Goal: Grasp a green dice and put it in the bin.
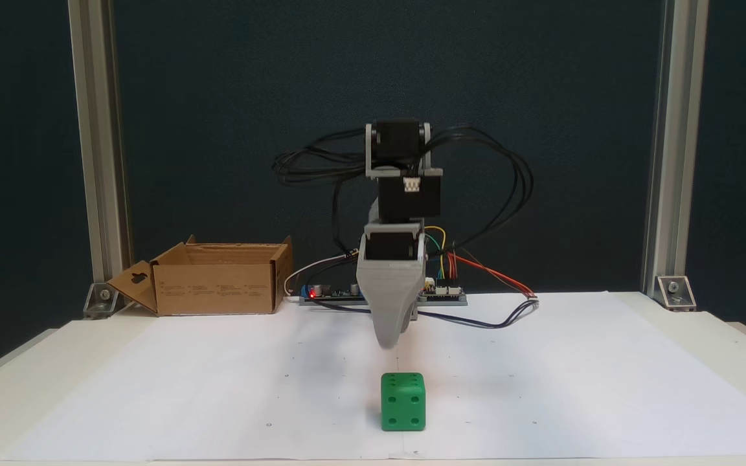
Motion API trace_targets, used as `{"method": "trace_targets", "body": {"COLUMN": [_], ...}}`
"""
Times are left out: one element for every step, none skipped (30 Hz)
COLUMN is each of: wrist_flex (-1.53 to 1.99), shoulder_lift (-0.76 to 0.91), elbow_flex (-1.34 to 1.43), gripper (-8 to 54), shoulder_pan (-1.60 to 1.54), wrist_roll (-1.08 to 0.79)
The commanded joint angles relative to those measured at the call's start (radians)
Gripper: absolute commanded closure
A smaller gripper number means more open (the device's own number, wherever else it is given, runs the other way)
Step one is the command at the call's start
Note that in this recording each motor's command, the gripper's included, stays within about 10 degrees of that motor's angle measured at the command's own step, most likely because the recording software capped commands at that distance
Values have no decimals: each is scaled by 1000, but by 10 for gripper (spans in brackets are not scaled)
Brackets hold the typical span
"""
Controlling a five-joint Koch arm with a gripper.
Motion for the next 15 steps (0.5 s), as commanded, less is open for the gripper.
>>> {"method": "trace_targets", "body": {"wrist_flex": [-5,-6,-6,-6,-6,-6,-6,-8,-8,-8,-8,-9,-14,-17,-18], "shoulder_lift": [6,3,0,-3,-6,-8,-11,-12,-12,-14,-17,-18,-21,-23,-29], "elbow_flex": [-58,-58,-58,-58,-58,-58,-58,-58,-58,-58,-58,-58,-58,-58,-58], "gripper": [25,24,24,24,24,24,24,25,24,24,25,24,24,25,24], "shoulder_pan": [2,2,2,2,0,-3,-3,-5,-5,-6,-8,-12,-14,-18,-21], "wrist_roll": [37,37,37,37,37,37,37,38,37,37,38,38,38,38,38]}}
